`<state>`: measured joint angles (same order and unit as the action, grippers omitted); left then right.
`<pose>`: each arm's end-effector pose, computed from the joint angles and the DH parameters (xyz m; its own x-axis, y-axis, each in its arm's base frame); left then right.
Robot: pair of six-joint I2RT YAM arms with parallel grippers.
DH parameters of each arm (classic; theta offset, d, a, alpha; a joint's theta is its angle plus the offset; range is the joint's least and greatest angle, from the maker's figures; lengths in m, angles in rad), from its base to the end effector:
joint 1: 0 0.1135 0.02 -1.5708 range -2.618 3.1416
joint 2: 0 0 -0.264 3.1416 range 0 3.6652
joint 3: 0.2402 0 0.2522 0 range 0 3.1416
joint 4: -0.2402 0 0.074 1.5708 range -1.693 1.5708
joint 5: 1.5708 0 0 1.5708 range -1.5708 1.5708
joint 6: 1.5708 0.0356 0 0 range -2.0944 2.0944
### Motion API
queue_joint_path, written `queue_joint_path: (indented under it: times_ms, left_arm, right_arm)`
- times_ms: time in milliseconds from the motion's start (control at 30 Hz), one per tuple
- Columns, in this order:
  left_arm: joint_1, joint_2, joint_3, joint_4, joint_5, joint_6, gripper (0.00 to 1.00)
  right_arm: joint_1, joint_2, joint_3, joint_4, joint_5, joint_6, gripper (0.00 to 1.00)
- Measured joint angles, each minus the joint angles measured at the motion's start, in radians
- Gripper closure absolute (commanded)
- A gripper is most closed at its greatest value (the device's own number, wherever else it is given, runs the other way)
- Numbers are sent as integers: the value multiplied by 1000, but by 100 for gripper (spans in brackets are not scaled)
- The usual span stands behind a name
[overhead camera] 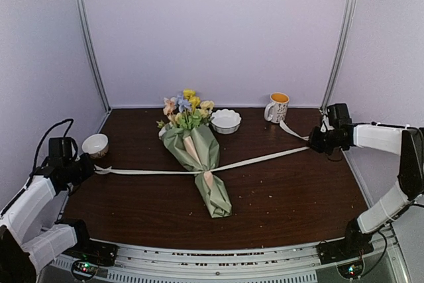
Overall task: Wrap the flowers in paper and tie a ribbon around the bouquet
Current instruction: Tie the ribbon around the folded bouquet.
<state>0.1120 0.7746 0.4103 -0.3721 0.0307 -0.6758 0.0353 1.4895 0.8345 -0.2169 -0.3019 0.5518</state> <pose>0.1619 0.0171 0.1933 -0.4650 -0.6815 -0.5652 -0.4870 0.7300 -0.4795 0.2983 0.0211 0.1923 -0.7694 0.4737 -0.4286 0.2096 0.8210 0.5311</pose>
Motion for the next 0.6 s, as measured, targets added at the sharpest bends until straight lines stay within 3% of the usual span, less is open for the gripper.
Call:
queue_joint_path:
  times_ms: [267,600]
  left_arm:
    - [-20,-61,192,-4,-99,126,100]
    - [-108,-124,284,-27,22,251,100]
  right_arm:
    - [269,-147,296,-157,193,-119,100]
    - [750,-223,602,-324,207,-349,100]
